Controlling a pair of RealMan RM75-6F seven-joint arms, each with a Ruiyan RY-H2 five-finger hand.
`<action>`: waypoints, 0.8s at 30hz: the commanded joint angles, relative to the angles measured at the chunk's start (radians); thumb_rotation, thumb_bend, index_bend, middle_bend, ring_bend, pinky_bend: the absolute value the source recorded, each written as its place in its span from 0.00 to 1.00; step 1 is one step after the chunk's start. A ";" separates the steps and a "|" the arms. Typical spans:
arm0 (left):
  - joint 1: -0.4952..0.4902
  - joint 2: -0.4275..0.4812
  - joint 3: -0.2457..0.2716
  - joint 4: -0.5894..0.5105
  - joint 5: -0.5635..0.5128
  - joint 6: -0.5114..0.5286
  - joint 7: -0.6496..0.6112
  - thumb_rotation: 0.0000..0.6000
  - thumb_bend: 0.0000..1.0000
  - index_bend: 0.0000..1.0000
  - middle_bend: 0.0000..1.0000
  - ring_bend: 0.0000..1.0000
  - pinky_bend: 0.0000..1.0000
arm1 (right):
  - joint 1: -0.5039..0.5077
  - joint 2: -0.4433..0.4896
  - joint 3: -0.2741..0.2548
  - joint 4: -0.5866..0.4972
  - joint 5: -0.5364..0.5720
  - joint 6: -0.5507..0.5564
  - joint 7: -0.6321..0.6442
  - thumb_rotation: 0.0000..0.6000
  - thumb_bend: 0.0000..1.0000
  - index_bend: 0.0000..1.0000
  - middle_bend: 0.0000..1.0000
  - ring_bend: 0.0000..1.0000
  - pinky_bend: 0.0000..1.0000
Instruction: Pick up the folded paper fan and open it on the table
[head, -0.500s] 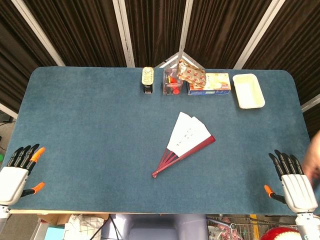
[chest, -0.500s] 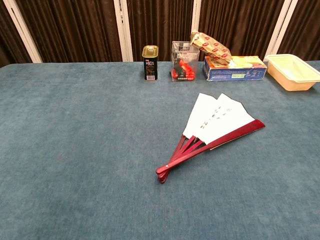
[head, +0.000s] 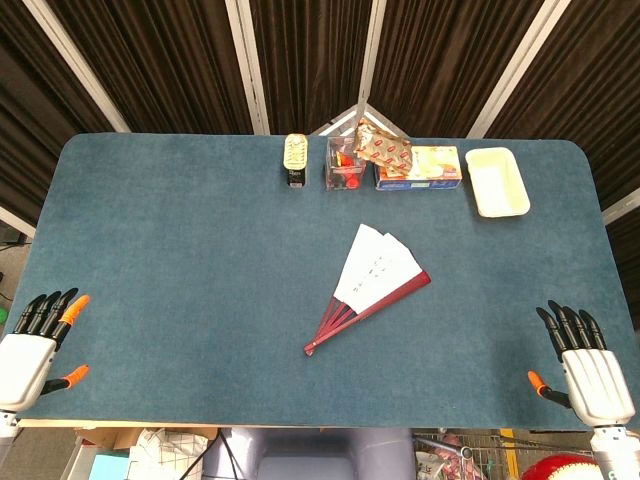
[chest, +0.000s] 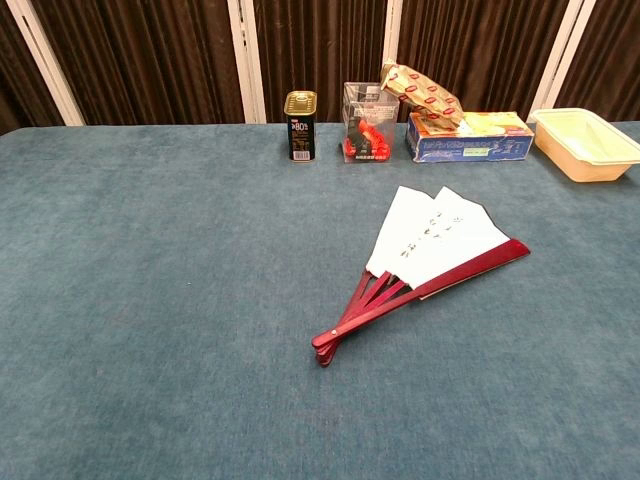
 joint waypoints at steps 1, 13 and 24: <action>-0.002 -0.002 0.000 0.000 -0.001 -0.004 0.000 1.00 0.00 0.00 0.00 0.00 0.00 | 0.003 -0.002 0.000 0.002 -0.002 -0.002 0.003 1.00 0.27 0.00 0.00 0.00 0.00; 0.000 -0.002 -0.003 -0.002 -0.003 0.001 0.000 1.00 0.00 0.00 0.00 0.00 0.00 | 0.053 -0.057 0.002 0.055 -0.117 0.008 0.066 1.00 0.27 0.04 0.00 0.00 0.00; 0.001 -0.008 -0.008 0.003 -0.003 0.007 0.005 1.00 0.00 0.00 0.00 0.00 0.00 | 0.150 -0.238 0.047 0.169 -0.122 -0.064 0.081 1.00 0.27 0.30 0.05 0.00 0.00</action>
